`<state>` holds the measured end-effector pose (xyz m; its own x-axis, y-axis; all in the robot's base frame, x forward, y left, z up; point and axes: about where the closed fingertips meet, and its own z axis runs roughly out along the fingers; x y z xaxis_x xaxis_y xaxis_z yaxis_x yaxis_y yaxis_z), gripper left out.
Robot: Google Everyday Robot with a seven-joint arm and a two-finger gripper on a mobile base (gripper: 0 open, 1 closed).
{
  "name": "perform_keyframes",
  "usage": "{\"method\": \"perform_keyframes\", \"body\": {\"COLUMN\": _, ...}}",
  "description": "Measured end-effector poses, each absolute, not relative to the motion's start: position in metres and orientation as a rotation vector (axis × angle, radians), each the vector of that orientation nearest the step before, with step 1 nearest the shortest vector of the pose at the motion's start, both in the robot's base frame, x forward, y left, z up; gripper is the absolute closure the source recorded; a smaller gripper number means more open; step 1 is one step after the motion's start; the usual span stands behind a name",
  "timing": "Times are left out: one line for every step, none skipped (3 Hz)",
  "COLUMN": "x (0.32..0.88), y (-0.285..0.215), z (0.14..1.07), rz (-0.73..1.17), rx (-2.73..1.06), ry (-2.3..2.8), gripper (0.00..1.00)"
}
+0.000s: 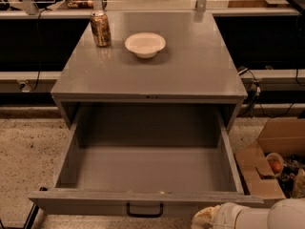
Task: Close top drawer
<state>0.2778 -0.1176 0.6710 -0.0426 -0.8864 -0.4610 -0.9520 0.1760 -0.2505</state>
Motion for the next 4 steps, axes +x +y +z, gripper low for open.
{"method": "perform_keyframes", "body": {"x": 0.291, "y": -0.108, "z": 0.662, "rz": 0.152, "rx": -1.719, "ry": 1.934, "gripper": 1.0}}
{"method": "perform_keyframes", "body": {"x": 0.31, "y": -0.111, "z": 0.66, "rz": 0.11, "rx": -1.693, "ry": 1.932, "gripper": 1.0}}
{"method": "perform_keyframes", "body": {"x": 0.328, "y": -0.115, "z": 0.661, "rz": 0.081, "rx": -1.673, "ry": 1.923, "gripper": 1.0}}
{"method": "perform_keyframes", "body": {"x": 0.344, "y": -0.112, "z": 0.658, "rz": 0.074, "rx": -1.66, "ry": 1.918, "gripper": 1.0}}
